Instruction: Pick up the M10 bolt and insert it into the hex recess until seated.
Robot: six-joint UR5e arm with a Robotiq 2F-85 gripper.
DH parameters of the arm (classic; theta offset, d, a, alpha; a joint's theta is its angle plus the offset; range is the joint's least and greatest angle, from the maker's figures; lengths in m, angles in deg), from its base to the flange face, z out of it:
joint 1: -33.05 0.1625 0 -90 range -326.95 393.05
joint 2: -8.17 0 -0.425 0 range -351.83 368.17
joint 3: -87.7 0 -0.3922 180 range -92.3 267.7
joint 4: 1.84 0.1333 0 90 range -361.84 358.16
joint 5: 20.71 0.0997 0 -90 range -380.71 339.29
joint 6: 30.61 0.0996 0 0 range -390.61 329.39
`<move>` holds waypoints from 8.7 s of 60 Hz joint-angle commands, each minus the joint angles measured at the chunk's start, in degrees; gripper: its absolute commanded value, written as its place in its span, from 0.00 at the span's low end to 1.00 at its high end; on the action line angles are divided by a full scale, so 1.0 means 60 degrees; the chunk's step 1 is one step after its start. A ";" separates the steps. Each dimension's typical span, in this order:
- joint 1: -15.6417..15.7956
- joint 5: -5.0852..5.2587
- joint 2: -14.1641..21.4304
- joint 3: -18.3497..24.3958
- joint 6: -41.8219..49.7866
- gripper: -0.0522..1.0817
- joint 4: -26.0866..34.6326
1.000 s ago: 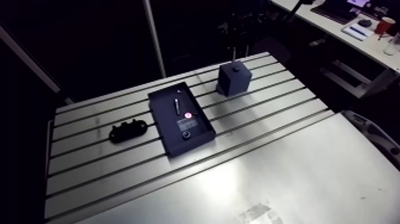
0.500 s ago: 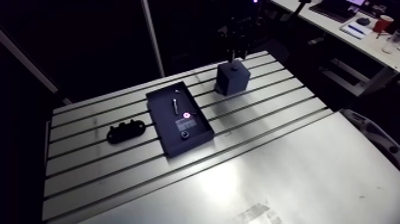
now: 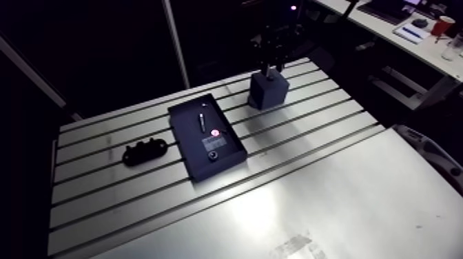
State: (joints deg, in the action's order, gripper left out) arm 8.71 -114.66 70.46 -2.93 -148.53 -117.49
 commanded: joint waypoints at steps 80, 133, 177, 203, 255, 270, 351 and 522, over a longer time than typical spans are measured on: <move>0.0012 0.0006 -0.0263 0.0055 0.0004 0.55 -0.0230; 0.0027 -0.0024 -0.0341 0.0084 0.0002 0.59 -0.0230; 0.0027 -0.0053 -0.0341 0.0084 -0.0013 0.65 -0.0230; 0.0042 -0.0082 -0.0399 0.0099 0.0002 0.66 -0.0230; 0.0056 -0.0082 -0.0443 0.0272 -0.0230 0.69 -0.0215; 0.0042 -0.0082 -0.0443 0.0260 -0.0806 0.69 -0.0186; -0.0002 -0.0024 -0.0429 0.0289 -0.4906 0.69 -0.0083; -0.0122 0.0257 -0.0179 0.0248 0.0031 1.00 0.0347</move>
State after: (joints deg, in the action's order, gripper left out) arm 7.64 -113.03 69.85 -1.09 -148.31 -114.17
